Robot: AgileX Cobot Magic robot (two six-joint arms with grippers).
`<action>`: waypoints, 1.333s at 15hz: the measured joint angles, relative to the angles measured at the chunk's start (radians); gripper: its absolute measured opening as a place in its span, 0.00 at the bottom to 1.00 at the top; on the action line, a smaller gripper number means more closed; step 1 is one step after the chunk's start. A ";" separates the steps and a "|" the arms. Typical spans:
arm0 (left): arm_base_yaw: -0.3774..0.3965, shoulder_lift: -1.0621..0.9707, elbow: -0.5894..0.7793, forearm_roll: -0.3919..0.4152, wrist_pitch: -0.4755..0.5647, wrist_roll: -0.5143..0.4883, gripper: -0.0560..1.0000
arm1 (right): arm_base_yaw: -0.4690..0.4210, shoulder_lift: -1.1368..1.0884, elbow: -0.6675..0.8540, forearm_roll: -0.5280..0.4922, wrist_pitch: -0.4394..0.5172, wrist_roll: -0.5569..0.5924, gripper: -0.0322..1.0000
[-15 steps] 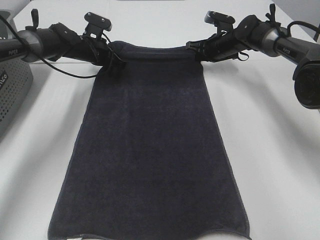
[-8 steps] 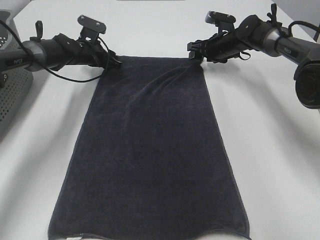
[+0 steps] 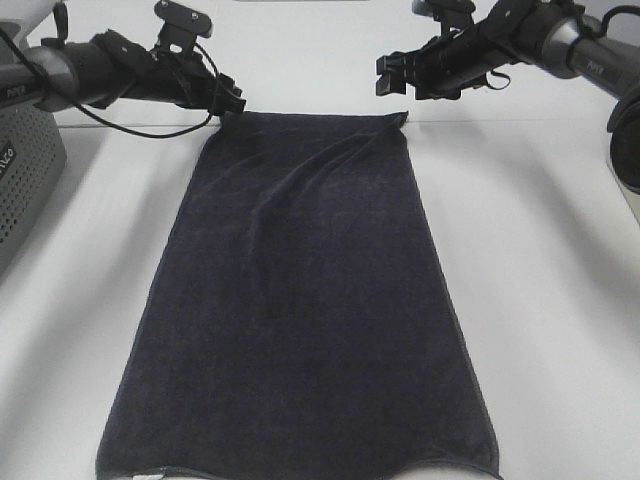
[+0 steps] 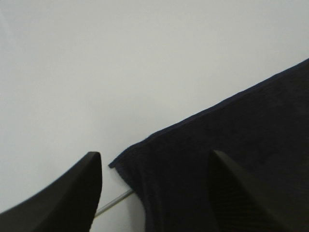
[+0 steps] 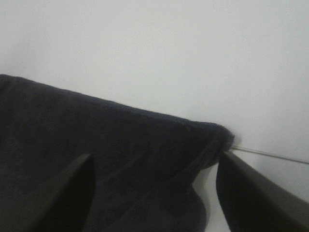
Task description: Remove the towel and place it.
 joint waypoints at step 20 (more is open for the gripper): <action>0.283 -0.971 0.435 0.685 0.974 -0.914 0.74 | -0.173 -1.245 0.834 -0.327 0.598 0.299 0.75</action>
